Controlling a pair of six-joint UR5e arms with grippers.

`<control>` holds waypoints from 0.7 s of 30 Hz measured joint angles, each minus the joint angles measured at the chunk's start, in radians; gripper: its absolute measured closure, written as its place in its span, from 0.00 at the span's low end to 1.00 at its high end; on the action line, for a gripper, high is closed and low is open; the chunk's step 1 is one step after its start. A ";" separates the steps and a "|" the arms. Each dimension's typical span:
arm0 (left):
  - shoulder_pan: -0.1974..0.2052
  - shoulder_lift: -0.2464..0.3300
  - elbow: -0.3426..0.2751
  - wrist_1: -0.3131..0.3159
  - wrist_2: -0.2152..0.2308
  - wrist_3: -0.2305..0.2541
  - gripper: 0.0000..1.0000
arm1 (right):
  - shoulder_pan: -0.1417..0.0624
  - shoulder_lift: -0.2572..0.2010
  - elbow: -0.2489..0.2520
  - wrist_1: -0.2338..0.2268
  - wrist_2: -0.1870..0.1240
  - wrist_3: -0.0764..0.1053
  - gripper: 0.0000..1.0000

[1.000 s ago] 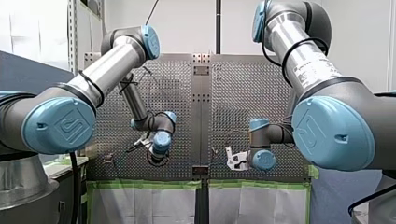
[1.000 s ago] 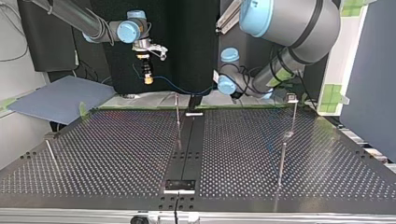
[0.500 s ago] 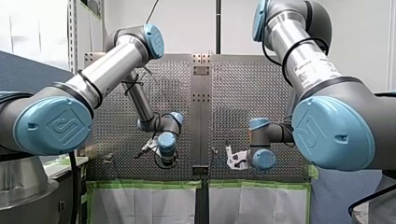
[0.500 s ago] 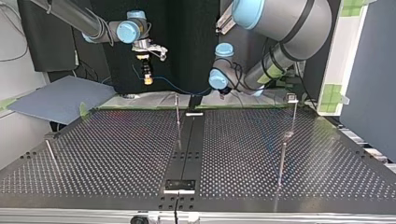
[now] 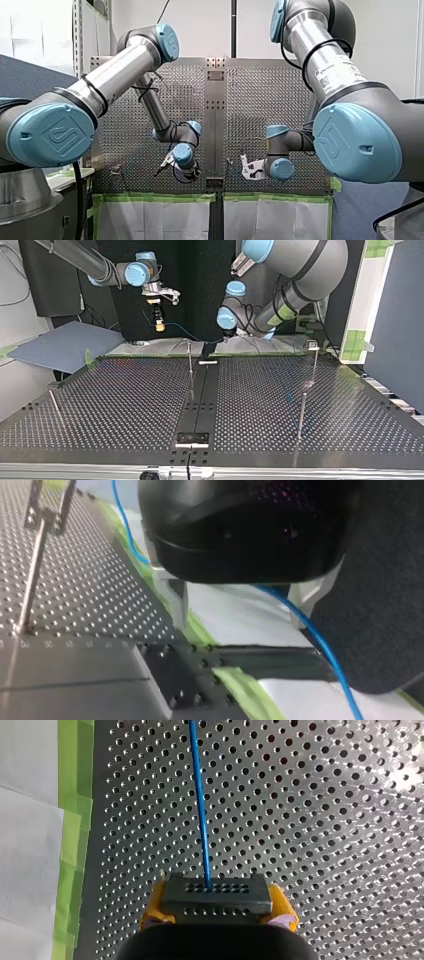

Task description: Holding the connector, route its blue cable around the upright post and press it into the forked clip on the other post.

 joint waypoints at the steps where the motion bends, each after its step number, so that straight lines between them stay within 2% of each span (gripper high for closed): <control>1: -0.001 0.000 -0.006 0.007 0.008 -0.008 0.00 | 0.001 0.000 0.000 0.000 -0.003 0.000 1.00; 9: -0.004 0.000 -0.066 0.073 0.076 -0.076 0.00 | 0.008 0.000 0.000 -0.002 -0.025 0.000 1.00; 14: -0.008 0.000 -0.077 0.120 0.122 -0.122 0.00 | 0.010 0.000 0.000 -0.004 -0.035 0.001 1.00; 21: -0.020 0.000 -0.088 0.177 0.170 -0.180 0.00 | 0.010 -0.001 -0.002 -0.003 -0.078 0.000 1.00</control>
